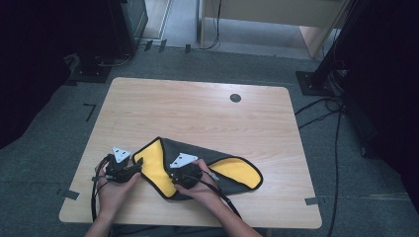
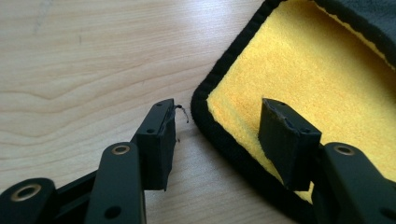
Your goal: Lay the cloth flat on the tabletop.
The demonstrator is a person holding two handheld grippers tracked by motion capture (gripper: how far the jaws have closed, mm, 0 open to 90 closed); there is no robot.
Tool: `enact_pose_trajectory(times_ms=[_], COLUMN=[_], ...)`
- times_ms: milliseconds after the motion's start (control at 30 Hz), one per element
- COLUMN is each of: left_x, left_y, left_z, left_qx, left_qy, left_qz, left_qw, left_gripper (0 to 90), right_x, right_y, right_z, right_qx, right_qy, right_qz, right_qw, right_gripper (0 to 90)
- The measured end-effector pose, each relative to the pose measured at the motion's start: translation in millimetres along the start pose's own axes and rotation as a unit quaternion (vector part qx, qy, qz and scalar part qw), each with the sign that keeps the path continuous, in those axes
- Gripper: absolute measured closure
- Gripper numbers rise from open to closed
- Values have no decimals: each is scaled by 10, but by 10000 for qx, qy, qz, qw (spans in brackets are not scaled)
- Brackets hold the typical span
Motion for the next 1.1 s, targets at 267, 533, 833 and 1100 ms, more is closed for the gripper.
enact_pose_trajectory(times_ms=[267,533,833,1100], left_x=[-8,-2,-10,-22], left_y=[-3,-4,-10,-8], left_z=[-1,-8,-11,-1], left_qx=[-45,-64,-84,-114], left_qy=[39,20,36,105], left_qz=[5,36,47,32], left_qw=[10000,10000,9999,9999], left_gripper=[486,468,485,543], right_x=[-481,-1305,-1123,-1272], right_y=[-220,-461,-60,9], right_z=[259,955,754,419], right_qx=[-349,-1310,-885,-417], right_qy=[469,1499,597,807], right_qz=[-327,-1042,-1420,-1680], right_qw=[9978,9744,9841,9816], right_gripper=[854,669,592,829])
Point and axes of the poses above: each handheld gripper's, and its own axes: z roughly backward along the jaws, y roughly out of its underside, x roughly to its left, the point moved 10 cm from there along -z, roughly forward along the jaws, and after that the axes turned 13 degrees about -y, right-handed, at the moved point
